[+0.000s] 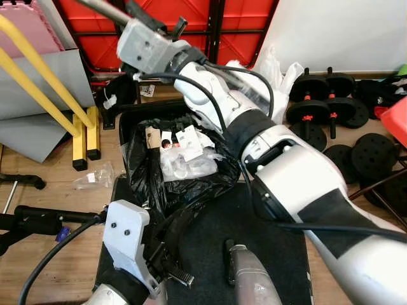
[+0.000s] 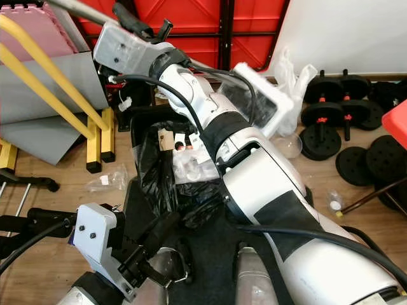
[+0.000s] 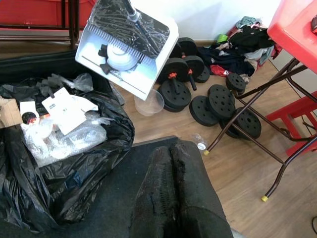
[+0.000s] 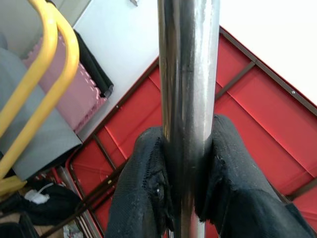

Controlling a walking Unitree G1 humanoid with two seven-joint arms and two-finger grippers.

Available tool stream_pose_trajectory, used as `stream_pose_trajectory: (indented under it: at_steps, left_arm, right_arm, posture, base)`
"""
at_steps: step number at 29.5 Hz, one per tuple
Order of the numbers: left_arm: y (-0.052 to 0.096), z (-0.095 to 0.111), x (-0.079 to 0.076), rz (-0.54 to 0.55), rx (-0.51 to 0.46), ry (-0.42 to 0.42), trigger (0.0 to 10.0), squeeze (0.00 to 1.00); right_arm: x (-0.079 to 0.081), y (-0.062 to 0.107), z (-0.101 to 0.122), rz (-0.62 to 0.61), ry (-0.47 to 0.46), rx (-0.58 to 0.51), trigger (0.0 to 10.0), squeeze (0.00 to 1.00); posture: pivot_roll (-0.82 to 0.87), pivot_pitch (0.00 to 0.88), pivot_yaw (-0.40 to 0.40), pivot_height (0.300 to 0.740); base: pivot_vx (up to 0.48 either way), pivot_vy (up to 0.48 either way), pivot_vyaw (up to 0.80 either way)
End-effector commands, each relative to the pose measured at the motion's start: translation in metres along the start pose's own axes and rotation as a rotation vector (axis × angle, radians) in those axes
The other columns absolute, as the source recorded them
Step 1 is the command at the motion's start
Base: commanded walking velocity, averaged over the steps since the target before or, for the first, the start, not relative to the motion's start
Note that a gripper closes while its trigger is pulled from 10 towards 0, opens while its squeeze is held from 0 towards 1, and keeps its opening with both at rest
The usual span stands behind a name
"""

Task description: Sweep floor

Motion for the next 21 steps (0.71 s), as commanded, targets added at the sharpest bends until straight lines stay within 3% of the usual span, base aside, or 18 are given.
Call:
stream_pose_trajectory:
  at_steps: [1, 6, 12, 14, 15, 21]
  left_arm:
    - [0.002, -0.004, 0.002, 0.028, 0.023, 0.002, 10.0, 0.00]
    - [0.002, -0.004, 0.003, 0.029, 0.023, 0.002, 10.0, 0.00]
    - [0.002, -0.004, 0.004, 0.030, 0.022, -0.001, 10.0, 0.00]
    - [0.002, -0.004, 0.004, 0.030, 0.022, -0.001, 10.0, 0.00]
    - [0.002, -0.004, 0.004, 0.031, 0.021, -0.002, 10.0, 0.00]
    - [0.001, -0.004, 0.005, 0.037, 0.019, -0.004, 10.0, 0.00]
  right_arm:
    - [-0.004, -0.005, 0.018, -0.014, -0.039, -0.076, 10.0, 0.00]
    - [-0.004, -0.005, 0.017, -0.009, -0.072, -0.072, 10.0, 0.00]
    - [-0.011, -0.006, 0.014, -0.027, -0.228, -0.054, 10.0, 0.00]
    - [-0.011, -0.006, 0.014, -0.027, -0.228, -0.054, 10.0, 0.00]
    - [-0.011, -0.006, 0.012, -0.037, -0.289, -0.036, 10.0, 0.00]
    - [-0.024, -0.005, 0.008, -0.091, -0.368, -0.035, 10.0, 0.00]
  posture:
    - [-0.03, 0.319, -0.040, 0.740]
    - [-0.03, 0.319, -0.040, 0.740]
    - [-0.03, 0.316, -0.038, 0.740]
    - [-0.03, 0.316, -0.038, 0.740]
    - [-0.03, 0.315, -0.039, 0.740]
    - [-0.03, 0.308, -0.039, 0.730]
  base:
    - [0.000, 0.000, 0.00]
    - [0.000, 0.000, 0.00]
    - [0.000, 0.000, 0.00]
    - [0.000, 0.000, 0.00]
    - [0.000, 0.000, 0.00]
    - [0.000, 0.000, 0.00]
Point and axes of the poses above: a point about 5 cm out from each wrist's last joint towards the gripper, its own y axis pointing back from the gripper into the wrist, its own z axis along the axis of the wrist's last joint, x = y × z, the point moved 4 cm from there along -y, pointing out of the wrist towards the gripper, and after that the axes turned 13 degrees about y, right-handed, at the moved point
